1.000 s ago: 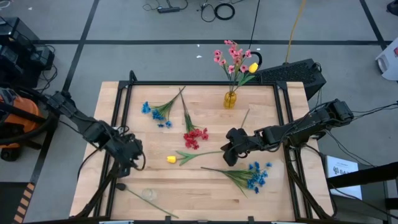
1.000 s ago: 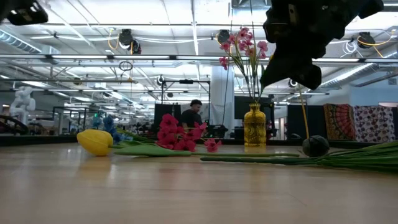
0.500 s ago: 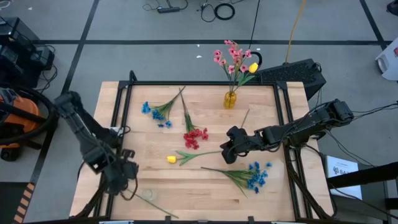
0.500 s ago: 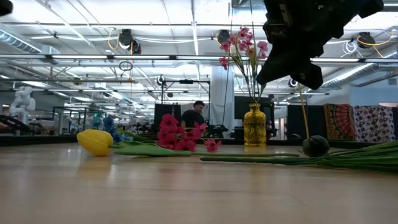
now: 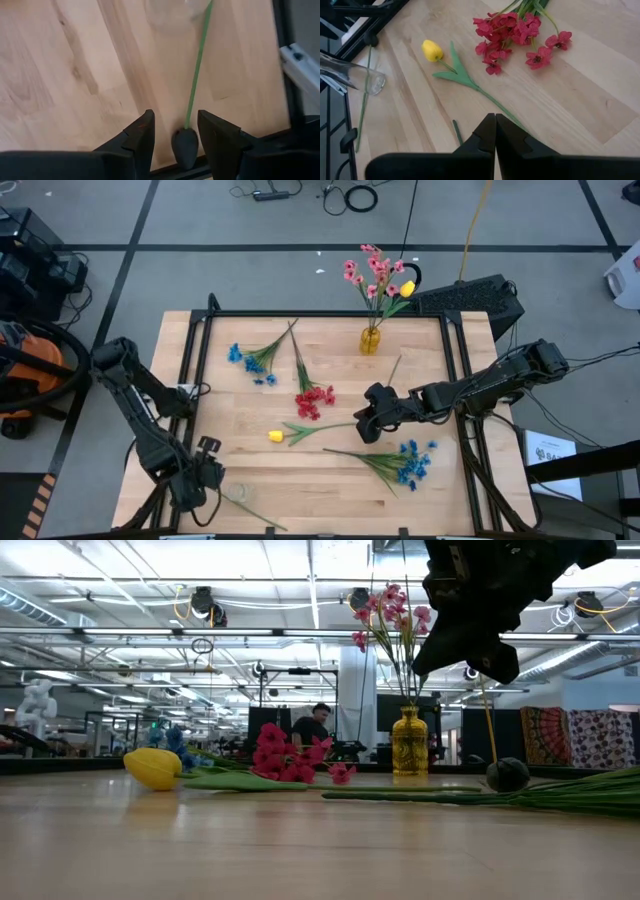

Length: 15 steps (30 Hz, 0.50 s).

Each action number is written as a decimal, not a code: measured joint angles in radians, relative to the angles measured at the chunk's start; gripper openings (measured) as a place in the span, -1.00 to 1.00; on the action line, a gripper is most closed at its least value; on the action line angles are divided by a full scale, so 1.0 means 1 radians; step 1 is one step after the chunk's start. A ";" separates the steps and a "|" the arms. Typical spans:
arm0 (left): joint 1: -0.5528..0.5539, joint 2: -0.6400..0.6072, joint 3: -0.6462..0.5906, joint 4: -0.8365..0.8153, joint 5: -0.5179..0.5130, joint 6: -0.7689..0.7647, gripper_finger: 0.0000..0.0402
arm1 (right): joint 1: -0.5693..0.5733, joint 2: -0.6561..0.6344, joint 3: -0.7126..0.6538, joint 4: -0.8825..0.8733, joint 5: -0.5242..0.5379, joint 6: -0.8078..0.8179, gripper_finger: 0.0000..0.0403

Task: Sort flowers into vase by color
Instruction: Put the bottom black flower into the transparent vase

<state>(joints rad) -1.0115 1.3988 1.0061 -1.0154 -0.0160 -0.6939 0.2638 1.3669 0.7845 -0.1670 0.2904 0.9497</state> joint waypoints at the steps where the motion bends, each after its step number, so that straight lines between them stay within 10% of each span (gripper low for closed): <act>1: 0.000 0.007 -0.005 0.006 0.002 0.001 -0.23 | 0.000 0.000 0.000 0.005 0.000 0.000 -1.00; 15: -0.017 0.018 -0.176 0.280 0.057 -0.110 -0.23 | 0.000 0.000 0.000 0.023 -0.004 -0.001 -1.00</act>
<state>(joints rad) -1.0283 1.4166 0.8303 -0.7359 0.0411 -0.8040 0.2636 1.3670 0.7845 -0.1444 0.2863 0.9489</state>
